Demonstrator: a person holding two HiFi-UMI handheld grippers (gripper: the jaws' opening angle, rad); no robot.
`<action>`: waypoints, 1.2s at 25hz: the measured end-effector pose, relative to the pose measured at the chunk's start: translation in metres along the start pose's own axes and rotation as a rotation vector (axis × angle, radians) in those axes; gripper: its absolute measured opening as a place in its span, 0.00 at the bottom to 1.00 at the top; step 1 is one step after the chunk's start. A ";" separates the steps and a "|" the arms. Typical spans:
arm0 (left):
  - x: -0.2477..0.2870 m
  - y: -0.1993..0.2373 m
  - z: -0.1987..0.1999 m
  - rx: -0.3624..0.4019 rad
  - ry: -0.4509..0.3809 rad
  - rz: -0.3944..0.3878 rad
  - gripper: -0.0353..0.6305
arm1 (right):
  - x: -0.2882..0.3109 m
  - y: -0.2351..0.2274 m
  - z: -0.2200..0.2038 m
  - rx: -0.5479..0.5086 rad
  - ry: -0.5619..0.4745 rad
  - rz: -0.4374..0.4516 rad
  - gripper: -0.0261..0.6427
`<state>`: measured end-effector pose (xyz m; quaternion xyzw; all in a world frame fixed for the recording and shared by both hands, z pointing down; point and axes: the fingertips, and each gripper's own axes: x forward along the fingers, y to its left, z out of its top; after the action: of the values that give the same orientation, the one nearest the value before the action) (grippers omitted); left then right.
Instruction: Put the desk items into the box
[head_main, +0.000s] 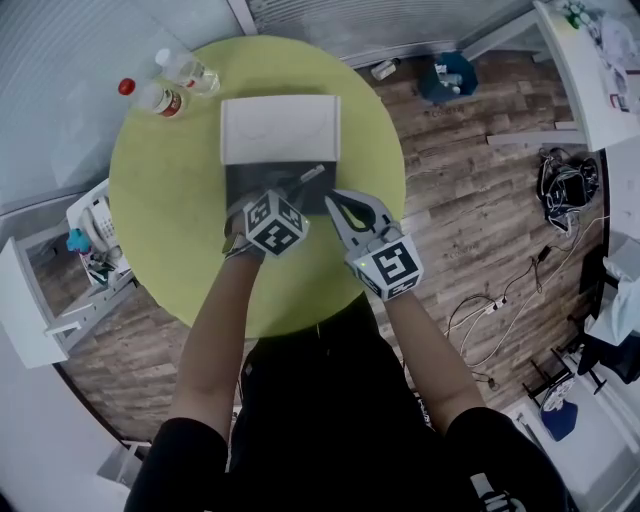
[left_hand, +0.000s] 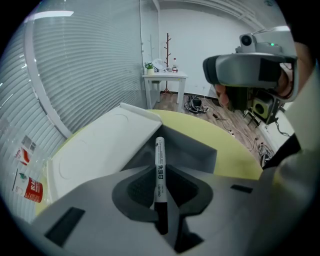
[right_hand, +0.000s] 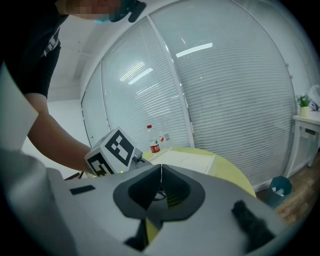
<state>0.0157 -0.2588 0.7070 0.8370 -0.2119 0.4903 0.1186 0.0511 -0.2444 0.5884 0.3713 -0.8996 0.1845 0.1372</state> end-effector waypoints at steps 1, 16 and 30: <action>0.004 0.000 -0.001 -0.002 0.005 -0.001 0.16 | 0.000 -0.001 0.000 0.003 0.000 -0.003 0.07; 0.037 -0.012 -0.006 -0.043 0.007 -0.029 0.16 | -0.014 -0.017 -0.013 0.009 0.035 -0.033 0.07; 0.010 -0.009 0.001 -0.091 -0.050 -0.022 0.37 | -0.020 -0.012 -0.013 -0.012 0.074 -0.013 0.07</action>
<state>0.0250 -0.2534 0.7157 0.8451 -0.2278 0.4576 0.1566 0.0750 -0.2350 0.5949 0.3691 -0.8927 0.1916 0.1737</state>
